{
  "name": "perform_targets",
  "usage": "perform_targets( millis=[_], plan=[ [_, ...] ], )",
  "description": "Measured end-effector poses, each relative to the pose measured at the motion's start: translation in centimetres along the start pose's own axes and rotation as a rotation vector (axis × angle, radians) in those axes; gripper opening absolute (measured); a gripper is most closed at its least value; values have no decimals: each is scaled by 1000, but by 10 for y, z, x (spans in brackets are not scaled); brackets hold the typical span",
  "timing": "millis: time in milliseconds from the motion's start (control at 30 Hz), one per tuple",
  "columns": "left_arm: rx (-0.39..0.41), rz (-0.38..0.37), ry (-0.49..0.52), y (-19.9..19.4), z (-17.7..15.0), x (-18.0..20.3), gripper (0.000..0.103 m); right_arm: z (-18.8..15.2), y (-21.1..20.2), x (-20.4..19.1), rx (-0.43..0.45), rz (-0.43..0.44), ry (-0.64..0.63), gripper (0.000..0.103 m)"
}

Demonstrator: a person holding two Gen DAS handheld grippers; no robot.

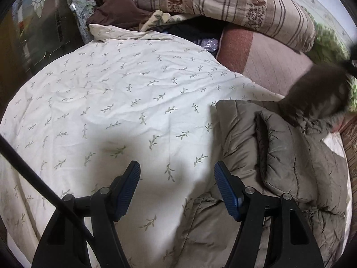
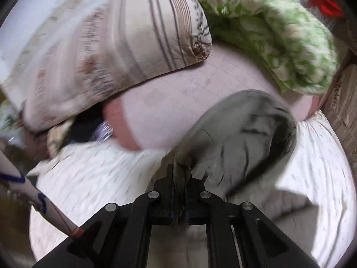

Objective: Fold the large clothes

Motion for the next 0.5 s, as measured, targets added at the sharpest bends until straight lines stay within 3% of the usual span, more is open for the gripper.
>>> perform_targets(
  millis=[167, 267, 367, 500],
  plan=[
    [2, 5, -14, -8, -6, -9, 68, -104, -104, -2, -7, 93, -4, 7],
    [11, 5, -26, -13, -7, -13, 68, -172, -134, 3, -26, 137, -7, 7],
    [23, 15, -34, -16, -6, -17, 68, -249, -116, 18, -94, 141, 31, 7],
    [11, 29, -47, -13, -7, -22, 68, -288, -56, 45, -169, 115, 111, 7]
  ],
)
Point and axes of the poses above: each gripper's, at about its wrist camera, not at the fingertips, and y roughly the way its jaws point, x to its right, z to its top, the point moved 3 cm from there along y, roughly the way its jaws point, and after that the axes turned 11 degrees about z, right-handed, at the moved point
